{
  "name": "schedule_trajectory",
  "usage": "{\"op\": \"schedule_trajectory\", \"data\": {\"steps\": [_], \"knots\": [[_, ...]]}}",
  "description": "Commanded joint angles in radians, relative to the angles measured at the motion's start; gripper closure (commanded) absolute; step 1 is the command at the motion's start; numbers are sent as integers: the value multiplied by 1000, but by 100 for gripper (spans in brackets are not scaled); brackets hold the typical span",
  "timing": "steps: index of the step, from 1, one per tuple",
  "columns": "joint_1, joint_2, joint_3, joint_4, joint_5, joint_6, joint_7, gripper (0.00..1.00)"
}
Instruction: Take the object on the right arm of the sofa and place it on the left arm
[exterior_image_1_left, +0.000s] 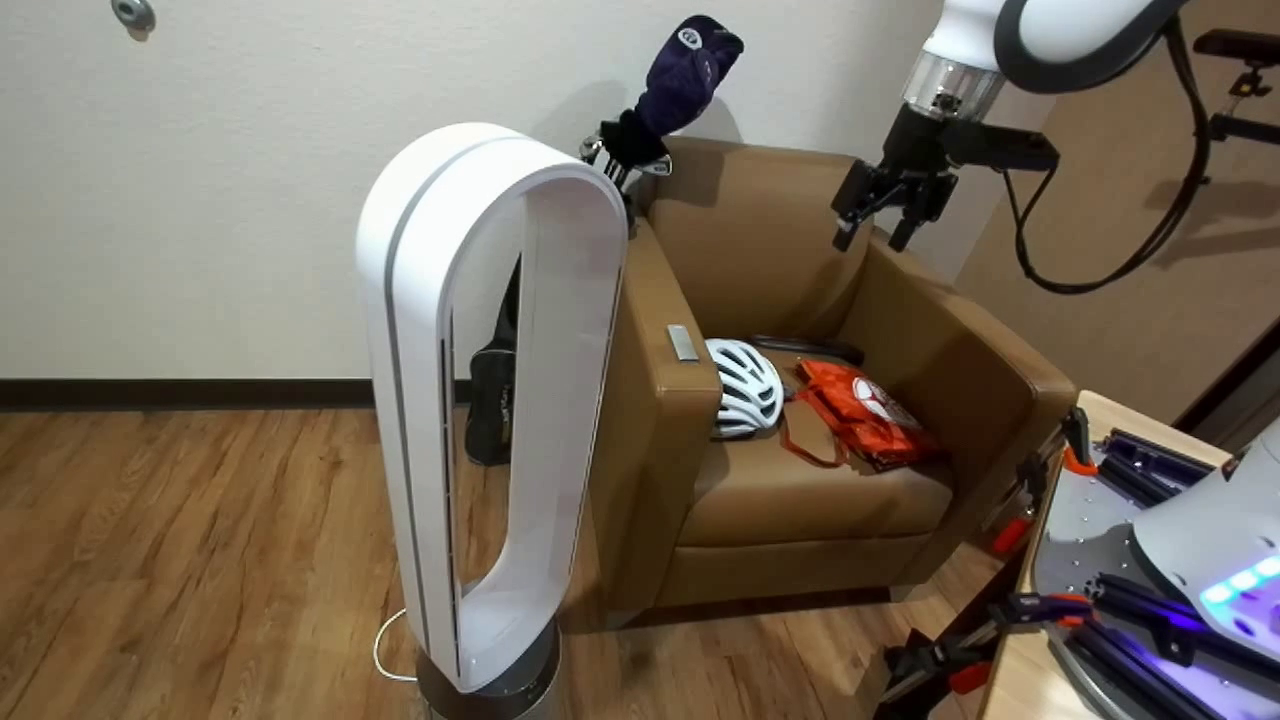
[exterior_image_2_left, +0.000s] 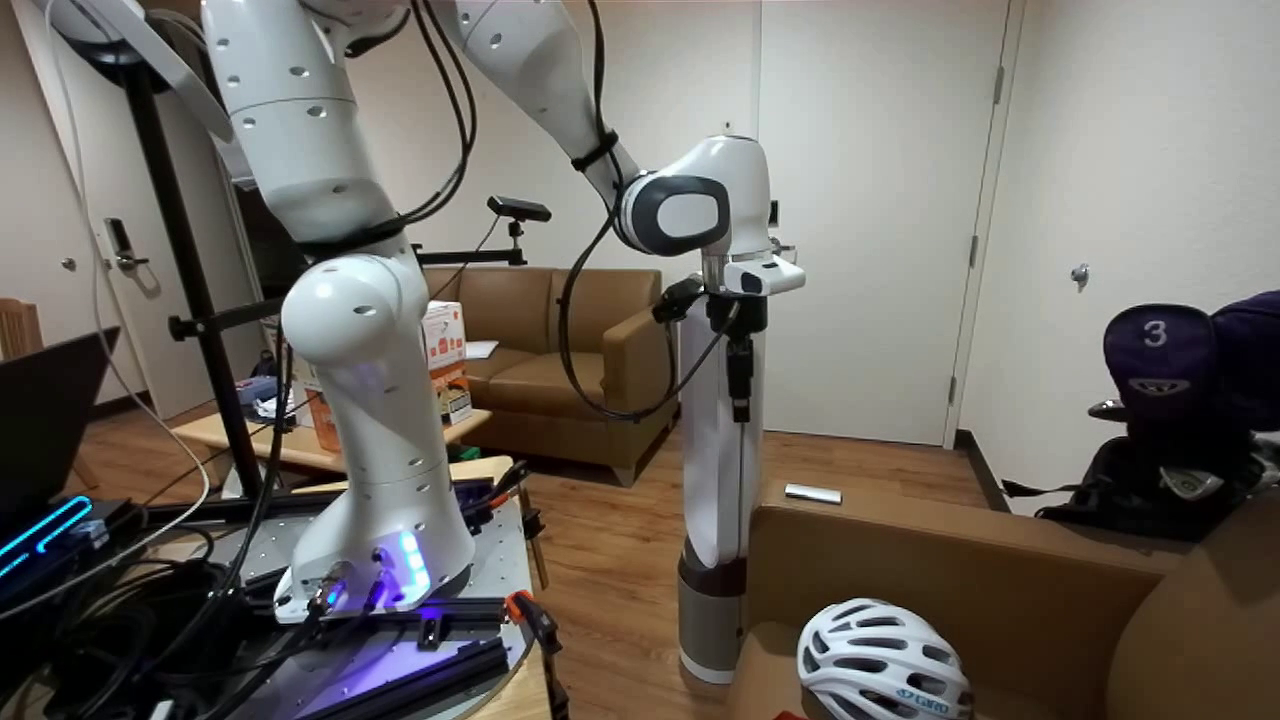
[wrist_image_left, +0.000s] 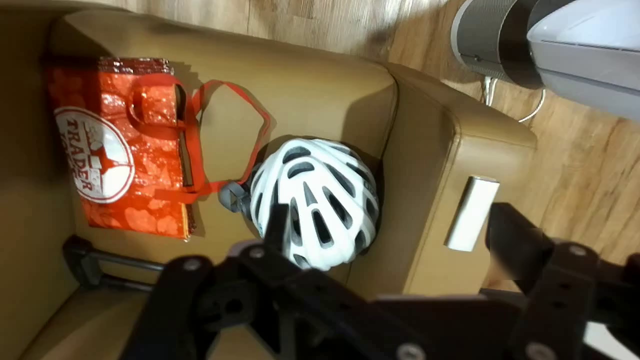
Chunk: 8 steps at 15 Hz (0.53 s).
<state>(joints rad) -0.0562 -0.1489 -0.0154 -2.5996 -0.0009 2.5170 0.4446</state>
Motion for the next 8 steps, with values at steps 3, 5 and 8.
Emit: {"op": "schedule_trajectory", "data": {"steps": [3, 5, 8], "knots": [[-9, 235, 6, 150, -132, 48, 289, 0], [16, 298, -14, 197, -180, 62, 318, 0], [43, 353, -33, 229, -180, 73, 269, 0]]}}
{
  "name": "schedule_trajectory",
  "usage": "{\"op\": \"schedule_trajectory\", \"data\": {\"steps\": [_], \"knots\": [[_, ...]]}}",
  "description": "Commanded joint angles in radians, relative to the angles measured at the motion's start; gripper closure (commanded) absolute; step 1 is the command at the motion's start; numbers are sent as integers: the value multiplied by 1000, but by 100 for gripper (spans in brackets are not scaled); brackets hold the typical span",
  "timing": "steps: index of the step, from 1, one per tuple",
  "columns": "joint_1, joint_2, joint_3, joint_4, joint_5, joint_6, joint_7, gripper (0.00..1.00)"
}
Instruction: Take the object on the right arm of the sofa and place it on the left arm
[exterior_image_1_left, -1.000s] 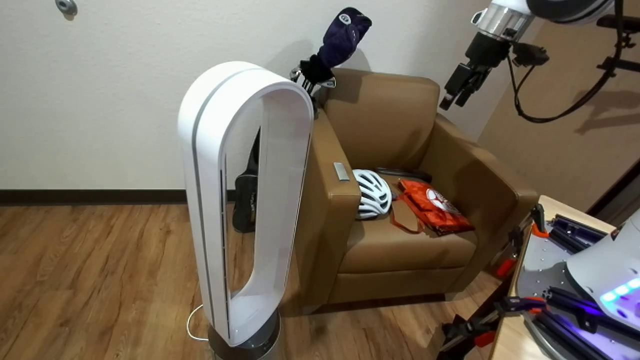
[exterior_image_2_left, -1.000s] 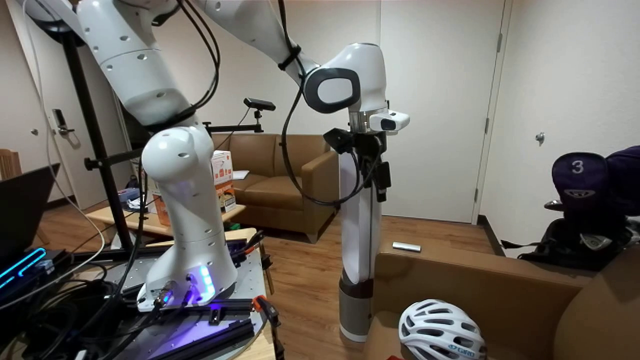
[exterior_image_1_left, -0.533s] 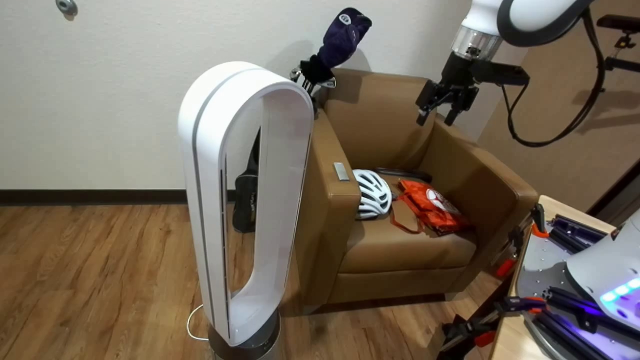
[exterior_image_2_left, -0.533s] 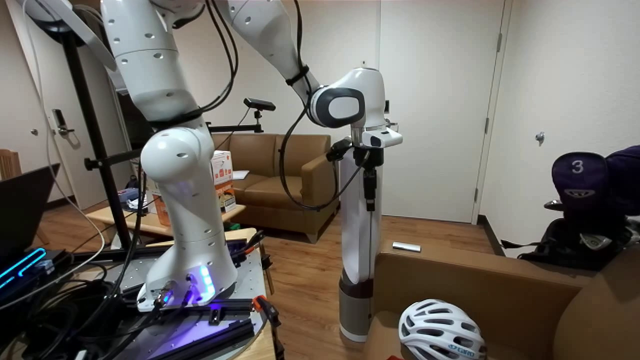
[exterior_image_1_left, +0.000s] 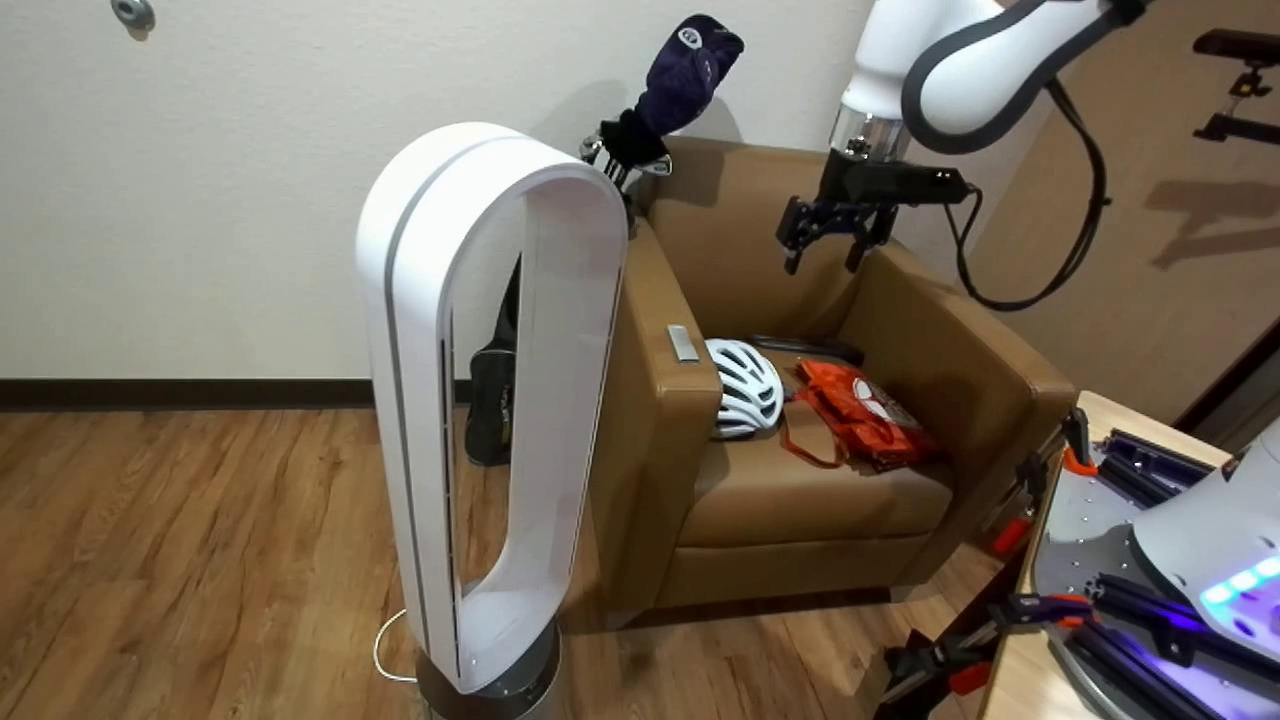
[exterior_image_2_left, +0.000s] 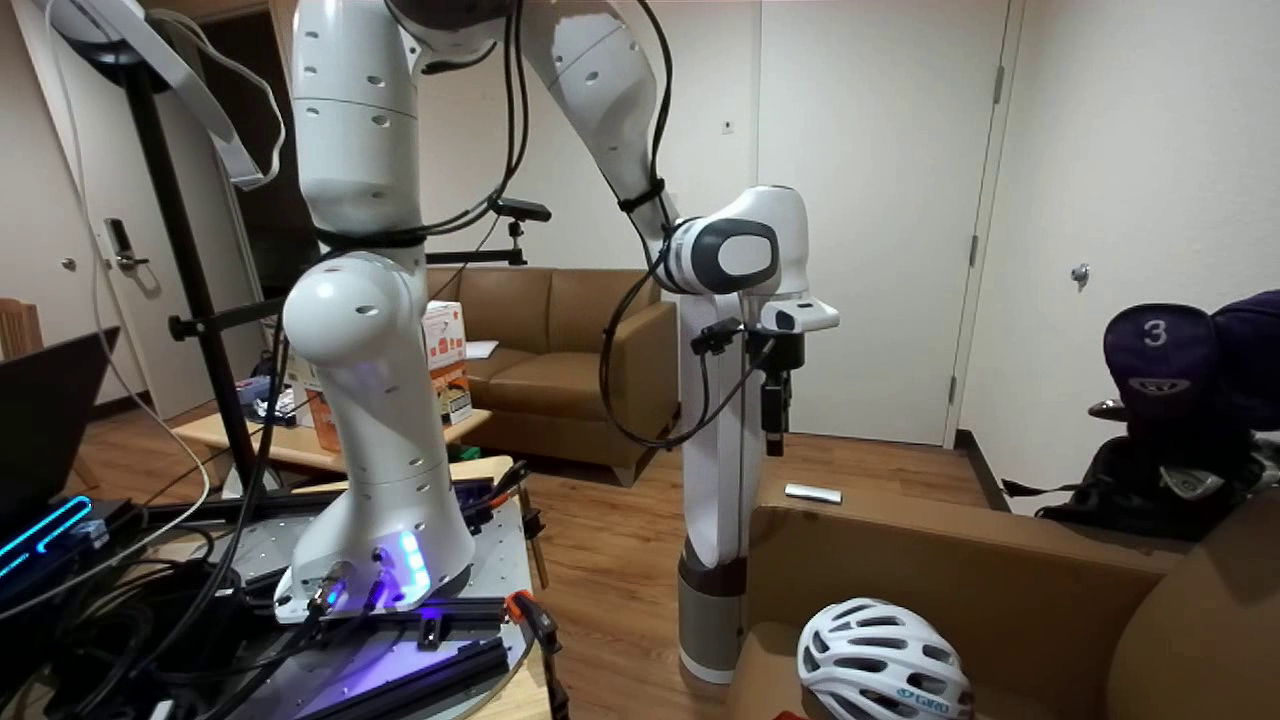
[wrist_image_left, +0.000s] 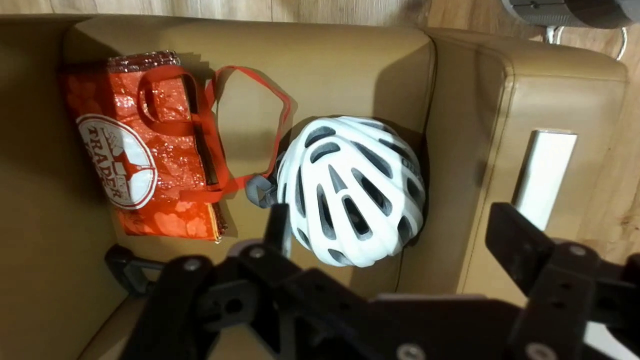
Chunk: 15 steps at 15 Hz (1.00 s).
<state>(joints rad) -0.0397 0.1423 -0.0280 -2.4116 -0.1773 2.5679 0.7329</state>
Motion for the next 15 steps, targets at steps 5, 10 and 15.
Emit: {"op": "schedule_trajectory", "data": {"steps": [5, 10, 15], "knots": [[45, 81, -27, 46, 29, 32, -29, 0], [95, 204, -18, 137, 43, 104, -47, 0], [158, 339, -56, 269, 44, 113, -27, 0]]}}
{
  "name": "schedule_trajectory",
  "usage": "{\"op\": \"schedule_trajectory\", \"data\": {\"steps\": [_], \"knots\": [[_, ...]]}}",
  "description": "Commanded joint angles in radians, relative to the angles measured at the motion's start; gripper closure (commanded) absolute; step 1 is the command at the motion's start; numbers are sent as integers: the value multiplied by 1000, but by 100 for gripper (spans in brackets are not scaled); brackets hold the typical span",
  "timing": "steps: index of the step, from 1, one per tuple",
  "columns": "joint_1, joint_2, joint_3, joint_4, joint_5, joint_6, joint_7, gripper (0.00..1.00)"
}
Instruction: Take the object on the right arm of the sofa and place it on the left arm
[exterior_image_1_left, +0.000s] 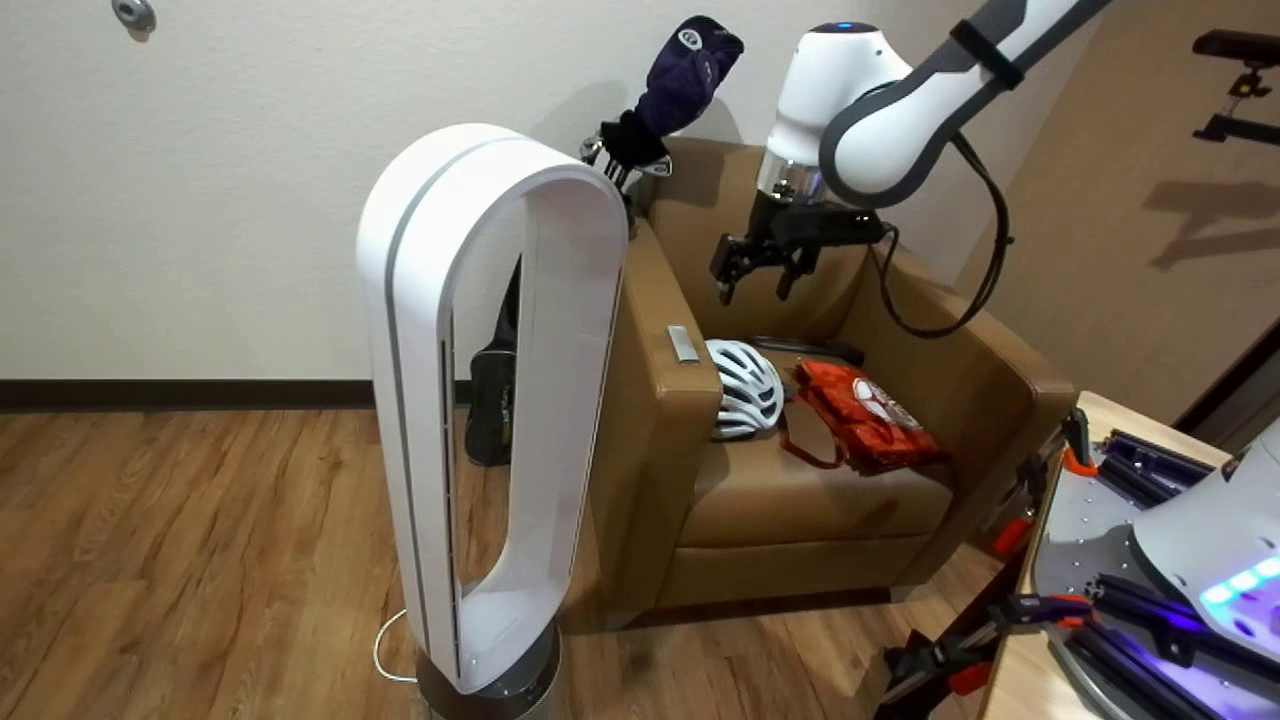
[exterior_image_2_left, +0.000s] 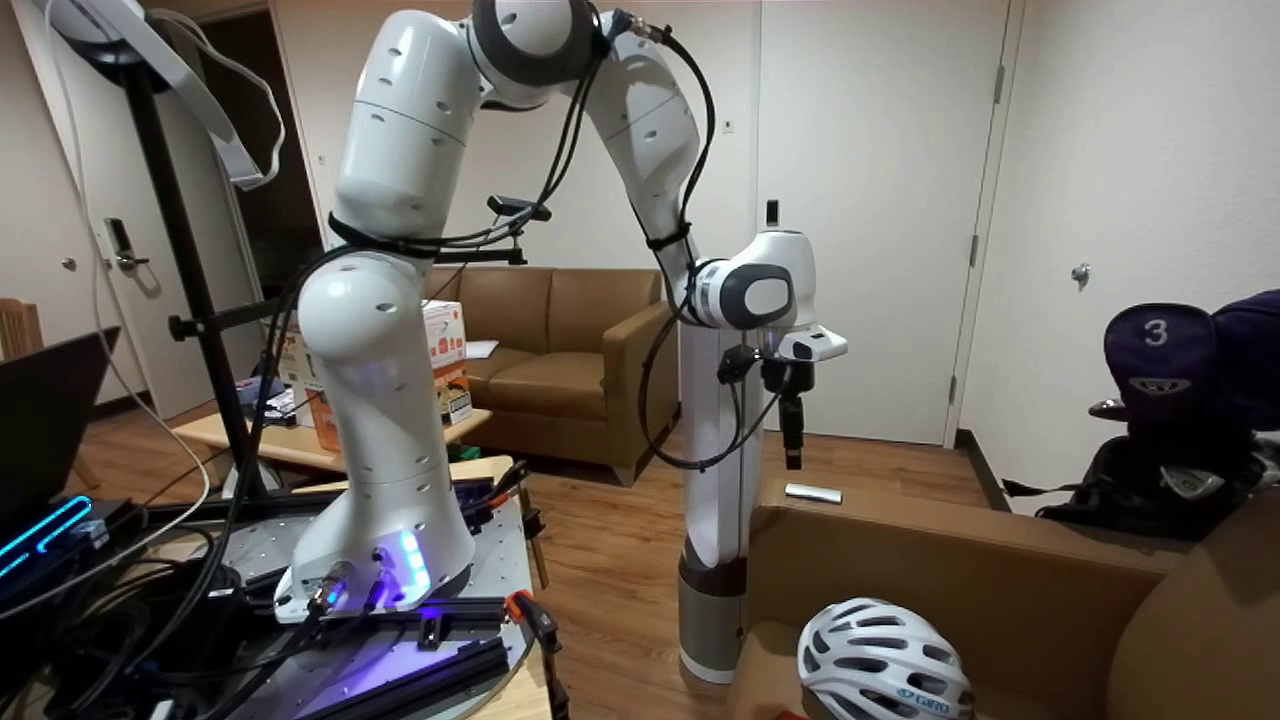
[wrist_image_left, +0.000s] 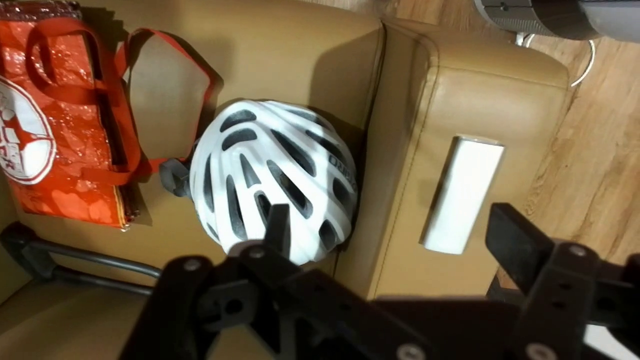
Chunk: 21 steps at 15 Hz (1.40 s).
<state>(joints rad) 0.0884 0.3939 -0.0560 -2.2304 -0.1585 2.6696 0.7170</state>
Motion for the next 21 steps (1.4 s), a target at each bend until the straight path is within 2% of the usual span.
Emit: {"op": "schedule_trajectory", "data": {"steps": [1, 4, 6, 7, 8, 16, 21], "knots": [[36, 116, -33, 120, 33, 6, -9, 0], [53, 197, -44, 208, 55, 0, -9, 0], [44, 244, -22, 252, 96, -10, -35, 0], [41, 250, -12, 252, 105, -3, -60, 0], [66, 213, -48, 214, 91, -1, -30, 0], [94, 295, -48, 274, 124, -7, -21, 0], [121, 345, -70, 311, 132, 35, -13, 0]]}}
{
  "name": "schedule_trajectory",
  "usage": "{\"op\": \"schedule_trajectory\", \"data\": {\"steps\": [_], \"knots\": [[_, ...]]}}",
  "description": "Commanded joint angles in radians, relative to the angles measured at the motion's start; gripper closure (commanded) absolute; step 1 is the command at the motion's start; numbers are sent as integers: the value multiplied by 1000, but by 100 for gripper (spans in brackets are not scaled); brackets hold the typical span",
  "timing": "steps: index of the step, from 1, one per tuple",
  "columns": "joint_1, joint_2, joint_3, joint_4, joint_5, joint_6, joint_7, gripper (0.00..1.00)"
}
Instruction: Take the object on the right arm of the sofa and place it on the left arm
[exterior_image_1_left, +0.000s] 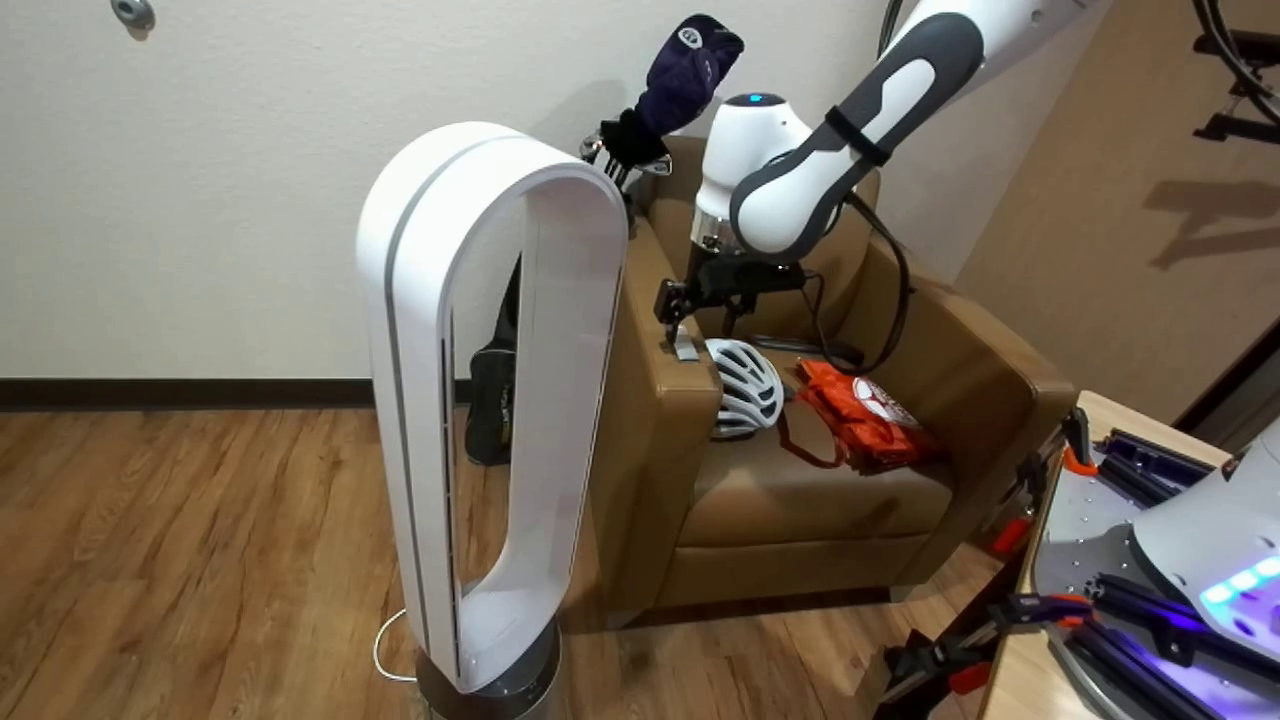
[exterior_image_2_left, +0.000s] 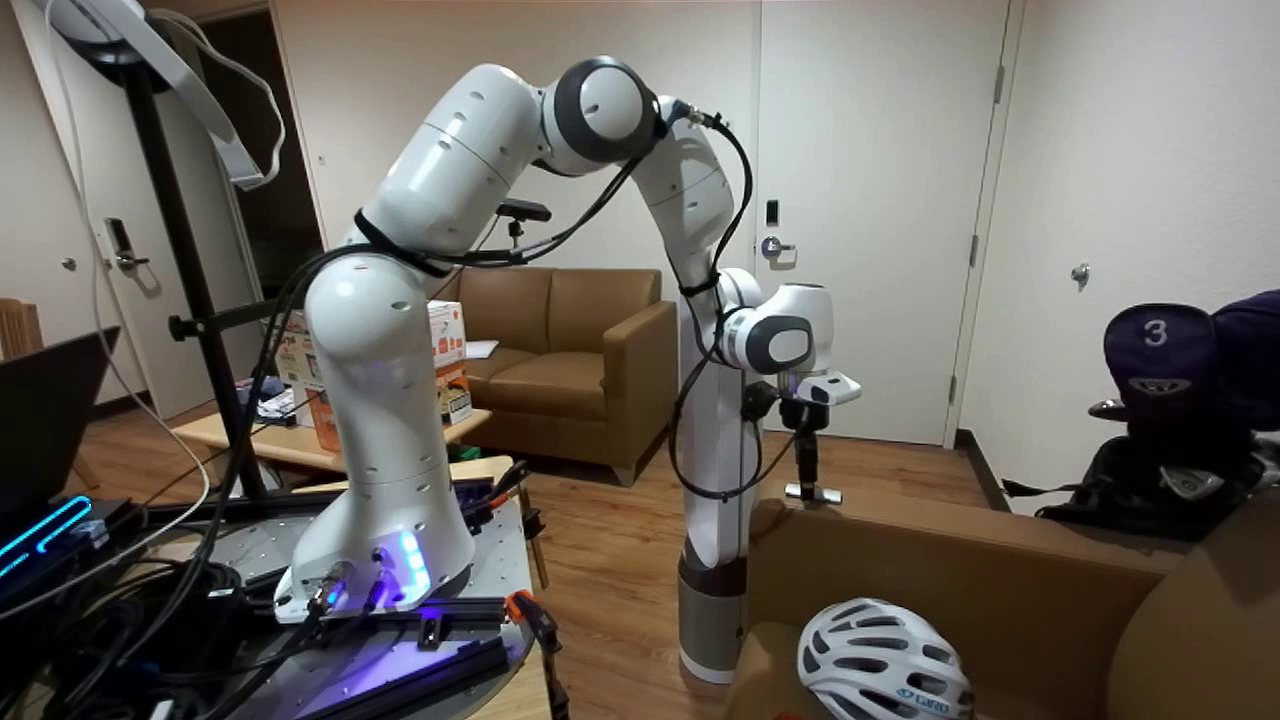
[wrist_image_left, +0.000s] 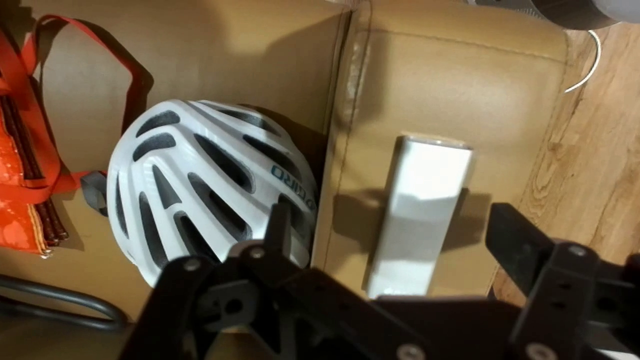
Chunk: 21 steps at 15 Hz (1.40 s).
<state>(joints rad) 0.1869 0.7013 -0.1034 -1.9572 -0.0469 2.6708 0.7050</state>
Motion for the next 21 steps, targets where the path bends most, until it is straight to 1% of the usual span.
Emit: {"op": "schedule_trajectory", "data": {"steps": [1, 6, 7, 8, 10, 13, 15, 19, 21], "knots": [[28, 45, -28, 47, 18, 35, -1, 0], [15, 83, -14, 88, 49, 37, -11, 0], [14, 87, -11, 92, 57, 34, -12, 3], [15, 91, -12, 95, 67, 29, -5, 23], [15, 99, -16, 99, 88, 22, 3, 30], [16, 104, -17, 104, 110, 25, 5, 51], [16, 102, -17, 104, 119, 27, 4, 62], [19, 94, -25, 100, 121, 20, 7, 88], [26, 82, -34, 92, 114, 9, 10, 86]]}}
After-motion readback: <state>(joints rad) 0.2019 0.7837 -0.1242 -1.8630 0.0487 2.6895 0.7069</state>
